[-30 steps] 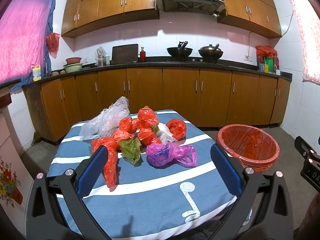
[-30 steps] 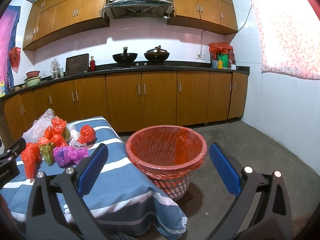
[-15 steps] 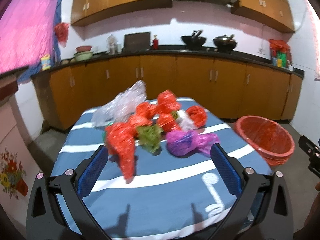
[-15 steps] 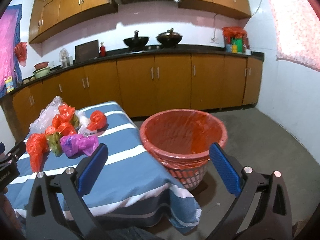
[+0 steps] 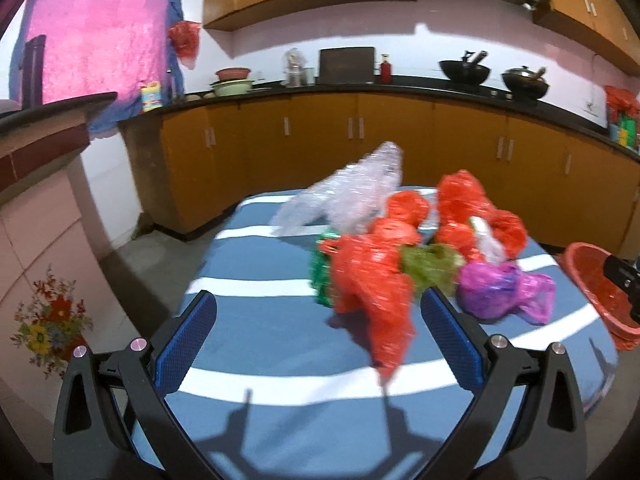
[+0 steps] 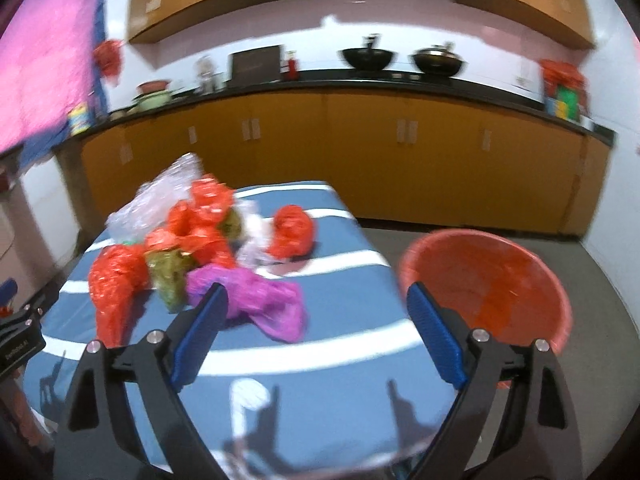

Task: Collect trash
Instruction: 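Grasp the red bag with the left tool while the right tool grasps the pink bag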

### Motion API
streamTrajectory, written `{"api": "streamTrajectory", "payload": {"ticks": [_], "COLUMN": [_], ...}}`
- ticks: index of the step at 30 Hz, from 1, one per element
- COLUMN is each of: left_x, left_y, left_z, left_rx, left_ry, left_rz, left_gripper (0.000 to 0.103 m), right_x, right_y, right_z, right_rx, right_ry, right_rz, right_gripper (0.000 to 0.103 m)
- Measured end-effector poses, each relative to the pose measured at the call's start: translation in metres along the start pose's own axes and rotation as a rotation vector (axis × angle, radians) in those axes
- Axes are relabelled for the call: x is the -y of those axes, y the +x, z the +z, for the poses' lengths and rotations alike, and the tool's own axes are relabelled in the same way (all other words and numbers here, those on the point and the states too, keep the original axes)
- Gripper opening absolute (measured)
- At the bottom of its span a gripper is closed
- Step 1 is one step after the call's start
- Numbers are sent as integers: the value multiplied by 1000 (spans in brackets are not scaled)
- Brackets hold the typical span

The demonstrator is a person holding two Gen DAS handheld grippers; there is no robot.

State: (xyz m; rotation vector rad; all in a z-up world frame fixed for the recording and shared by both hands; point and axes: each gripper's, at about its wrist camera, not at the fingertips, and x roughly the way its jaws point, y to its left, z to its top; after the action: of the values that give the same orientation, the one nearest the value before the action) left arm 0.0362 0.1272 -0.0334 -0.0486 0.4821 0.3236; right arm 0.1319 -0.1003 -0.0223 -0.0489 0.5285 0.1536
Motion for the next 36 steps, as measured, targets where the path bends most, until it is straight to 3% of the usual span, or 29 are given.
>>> {"api": "streamTrajectory", "payload": {"ticks": [8, 17, 23, 30, 36], "left_x": [-22, -24, -19, -4, 12], "left_y": [20, 33, 36, 41, 58], "left_z": [1, 0, 2, 4, 5], "left_rx": [-39, -53, -55, -65, -130], "left_ry": [-60, -68, -69, -70, -62], "left_rz": [23, 6, -13, -73, -100], "left_gripper": [101, 101, 101, 100, 85], "right_x": [-42, -50, -47, -38, -29], "right_y": [58, 111, 113, 108, 93], "right_z": [7, -10, -13, -14, -15], "right_rx": [-85, -206, -209, -204, -186], "right_ry": [-92, -104, -99, -70, -53], "right_rz": [74, 65, 121, 166, 177], "right_gripper": [89, 88, 63, 22, 15]}}
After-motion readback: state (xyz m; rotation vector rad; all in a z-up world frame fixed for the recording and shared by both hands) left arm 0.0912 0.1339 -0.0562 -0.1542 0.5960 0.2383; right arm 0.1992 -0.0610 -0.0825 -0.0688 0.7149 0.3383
